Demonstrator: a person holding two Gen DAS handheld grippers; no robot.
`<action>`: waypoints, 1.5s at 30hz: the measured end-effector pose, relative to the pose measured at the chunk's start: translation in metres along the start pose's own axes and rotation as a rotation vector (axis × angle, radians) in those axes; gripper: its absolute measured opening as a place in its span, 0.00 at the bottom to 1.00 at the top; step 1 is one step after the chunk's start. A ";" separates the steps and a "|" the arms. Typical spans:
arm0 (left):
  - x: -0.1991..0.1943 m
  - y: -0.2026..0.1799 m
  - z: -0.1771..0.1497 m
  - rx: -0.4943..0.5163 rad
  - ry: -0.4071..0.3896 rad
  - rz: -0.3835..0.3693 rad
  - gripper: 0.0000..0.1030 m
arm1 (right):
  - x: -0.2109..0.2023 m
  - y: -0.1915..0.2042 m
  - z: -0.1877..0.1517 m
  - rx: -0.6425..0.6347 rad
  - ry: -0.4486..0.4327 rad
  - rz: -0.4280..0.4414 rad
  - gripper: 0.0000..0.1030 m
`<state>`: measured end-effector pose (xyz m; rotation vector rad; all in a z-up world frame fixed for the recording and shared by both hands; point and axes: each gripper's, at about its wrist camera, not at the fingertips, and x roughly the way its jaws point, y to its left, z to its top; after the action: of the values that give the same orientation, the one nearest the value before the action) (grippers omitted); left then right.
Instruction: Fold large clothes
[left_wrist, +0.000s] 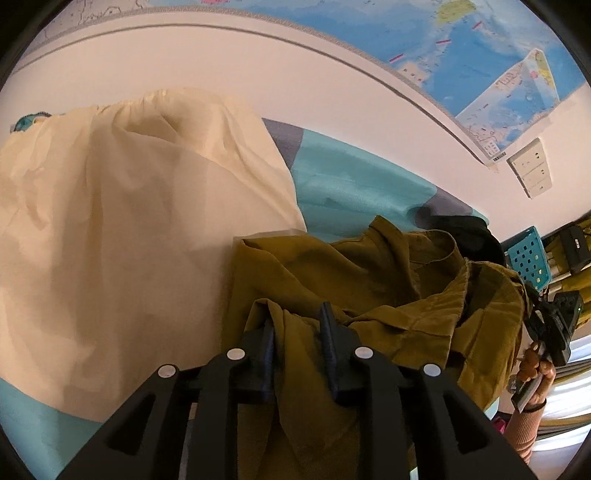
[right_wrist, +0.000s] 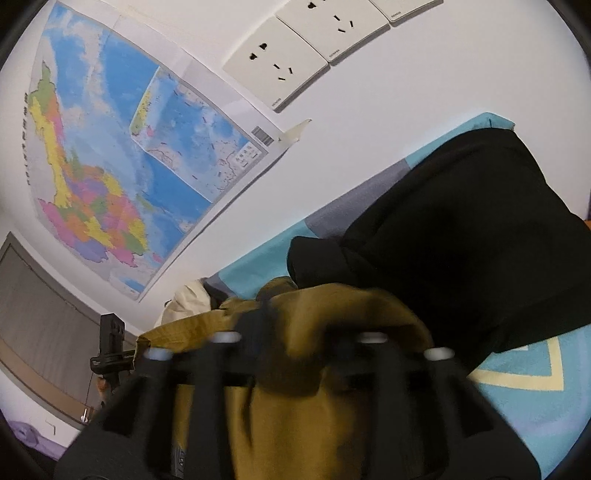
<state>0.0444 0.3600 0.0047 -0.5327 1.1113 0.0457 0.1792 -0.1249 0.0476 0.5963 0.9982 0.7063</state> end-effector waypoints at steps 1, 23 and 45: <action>0.001 0.001 0.000 -0.003 0.001 -0.002 0.23 | -0.005 0.004 -0.001 -0.013 -0.025 0.004 0.59; -0.059 -0.059 -0.087 0.397 -0.327 0.133 0.70 | 0.054 0.061 -0.061 -0.471 0.114 -0.257 0.48; -0.007 -0.011 -0.033 0.267 -0.325 0.373 0.07 | -0.020 0.010 -0.001 -0.317 -0.098 -0.121 0.02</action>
<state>0.0167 0.3377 0.0041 -0.0691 0.8675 0.2942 0.1684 -0.1335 0.0655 0.2883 0.8030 0.7036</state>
